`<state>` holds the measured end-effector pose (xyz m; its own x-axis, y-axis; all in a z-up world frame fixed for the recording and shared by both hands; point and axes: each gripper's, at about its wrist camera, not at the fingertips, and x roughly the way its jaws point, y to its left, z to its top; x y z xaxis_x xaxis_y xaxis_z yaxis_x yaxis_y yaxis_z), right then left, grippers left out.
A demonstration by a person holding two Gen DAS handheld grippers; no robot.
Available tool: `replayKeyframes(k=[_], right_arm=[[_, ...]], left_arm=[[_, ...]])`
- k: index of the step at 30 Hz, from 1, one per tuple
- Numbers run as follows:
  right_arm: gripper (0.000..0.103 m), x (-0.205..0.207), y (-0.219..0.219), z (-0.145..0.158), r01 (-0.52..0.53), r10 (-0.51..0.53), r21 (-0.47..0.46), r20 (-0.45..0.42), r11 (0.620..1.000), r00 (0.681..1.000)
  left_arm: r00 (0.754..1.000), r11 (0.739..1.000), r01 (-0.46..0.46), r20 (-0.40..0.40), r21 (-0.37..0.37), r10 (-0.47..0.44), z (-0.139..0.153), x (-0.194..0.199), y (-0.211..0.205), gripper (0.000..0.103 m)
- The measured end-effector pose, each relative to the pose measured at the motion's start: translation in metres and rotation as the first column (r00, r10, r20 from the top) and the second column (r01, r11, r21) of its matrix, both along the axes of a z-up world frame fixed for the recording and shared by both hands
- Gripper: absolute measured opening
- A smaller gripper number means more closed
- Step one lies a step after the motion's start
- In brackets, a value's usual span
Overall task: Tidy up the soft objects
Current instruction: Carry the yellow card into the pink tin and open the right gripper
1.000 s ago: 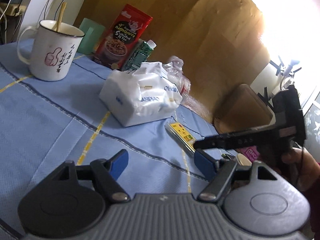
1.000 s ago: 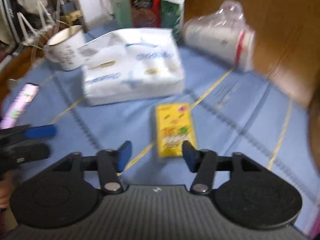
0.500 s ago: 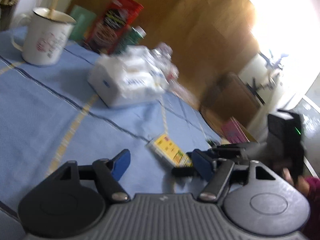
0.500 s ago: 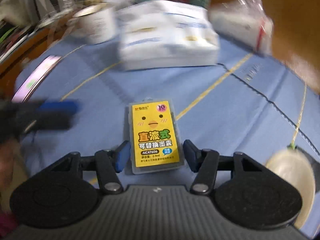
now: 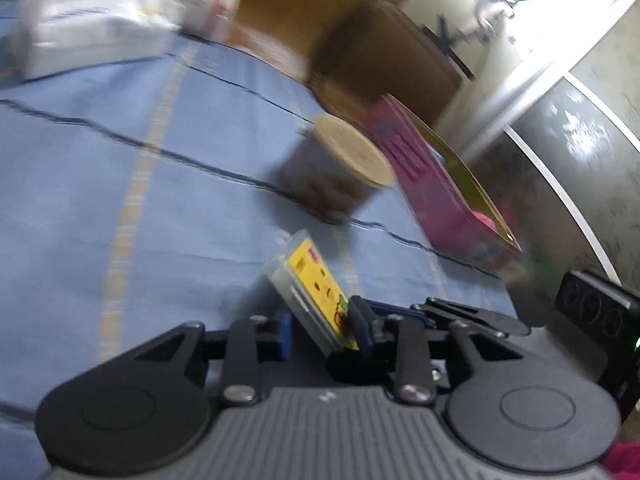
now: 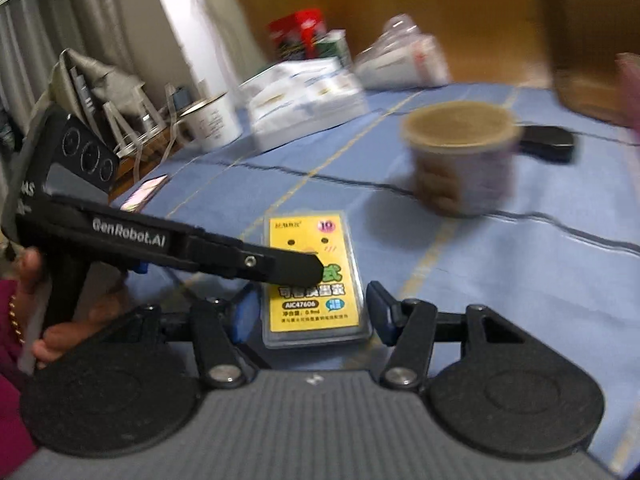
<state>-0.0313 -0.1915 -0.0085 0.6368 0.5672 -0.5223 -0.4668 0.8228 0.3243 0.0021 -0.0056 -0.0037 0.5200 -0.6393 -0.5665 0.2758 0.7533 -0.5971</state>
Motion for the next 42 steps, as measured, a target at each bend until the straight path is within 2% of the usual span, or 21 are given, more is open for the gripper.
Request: replayKeyframes(k=[3,6,8,11,15,19,21,22,24,26,28,31,33,35,37,39,40,42], right_arm=[[0.060,-0.013,-0.020,0.002,0.075,-0.074,-0.009,0.052,0.997,0.996],[0.060,-0.021,-0.044,0.006,0.157,-0.153,-0.024,0.128,0.987,0.980],[0.060,-0.027,-0.065,0.017,0.221,-0.210,-0.037,0.198,0.974,0.957],[0.060,-0.026,-0.096,0.037,0.327,-0.300,-0.042,0.297,0.944,0.907],[0.060,-0.008,-0.137,0.051,0.442,-0.392,-0.061,0.365,0.895,0.844],[0.060,0.027,-0.178,0.050,0.517,-0.462,-0.086,0.343,0.852,0.818],[0.060,0.050,-0.202,0.046,0.544,-0.500,-0.093,0.293,0.834,0.815],[0.060,0.061,-0.211,0.043,0.558,-0.517,-0.103,0.268,0.823,0.813],[0.060,0.082,-0.227,0.036,0.579,-0.543,-0.158,0.221,0.800,0.810],[0.063,0.092,-0.242,0.027,0.651,-0.605,-0.204,0.246,0.731,0.757],[0.063,0.092,-0.251,0.023,0.685,-0.633,-0.229,0.264,0.691,0.727],[0.062,0.079,-0.256,0.021,0.706,-0.659,-0.173,0.261,0.687,0.705],[0.062,0.071,-0.252,0.023,0.715,-0.666,-0.148,0.277,0.683,0.693],[0.062,0.059,-0.243,0.028,0.709,-0.657,-0.117,0.295,0.695,0.693],[0.061,0.052,-0.236,0.039,0.665,-0.616,-0.080,0.306,0.743,0.725],[0.061,0.051,-0.223,0.054,0.584,-0.539,-0.061,0.317,0.810,0.780],[0.062,0.054,-0.214,0.062,0.518,-0.479,-0.057,0.308,0.853,0.822],[0.061,0.062,-0.193,0.076,0.394,-0.362,-0.066,0.280,0.917,0.889]], left_arm=[[0.995,0.995,0.090,0.034,0.032,-0.091,0.013,0.007,-0.036,0.023],[0.980,0.982,0.175,0.082,0.066,-0.180,0.031,0.016,-0.078,0.022],[0.964,0.972,0.225,0.126,0.073,-0.233,0.050,0.028,-0.106,0.022],[0.935,0.955,0.289,0.193,0.068,-0.297,0.077,0.049,-0.147,0.022],[0.900,0.937,0.337,0.259,0.095,-0.350,0.097,0.079,-0.206,0.024],[0.902,0.934,0.324,0.249,0.147,-0.352,0.095,0.110,-0.258,0.025],[0.910,0.936,0.305,0.237,0.179,-0.341,0.089,0.123,-0.277,0.029],[0.914,0.937,0.292,0.232,0.189,-0.332,0.085,0.127,-0.283,0.034],[0.928,0.945,0.261,0.217,0.198,-0.302,0.079,0.135,-0.291,0.036],[0.936,0.950,0.243,0.208,0.198,-0.283,0.076,0.136,-0.291,0.036],[0.936,0.950,0.246,0.209,0.190,-0.284,0.074,0.132,-0.285,0.036],[0.928,0.949,0.255,0.230,0.186,-0.295,0.076,0.120,-0.273,0.036],[0.914,0.942,0.281,0.248,0.185,-0.321,0.076,0.108,-0.262,0.036],[0.897,0.930,0.315,0.262,0.188,-0.356,0.073,0.088,-0.246,0.036],[0.872,0.911,0.360,0.273,0.203,-0.405,0.068,0.067,-0.225,0.036],[0.852,0.892,0.400,0.274,0.212,-0.447,0.059,0.048,-0.201,0.037],[0.843,0.884,0.414,0.274,0.217,-0.462,0.055,0.039,-0.188,0.037],[0.839,0.880,0.423,0.273,0.217,-0.470,0.046,0.025,-0.158,0.037]])
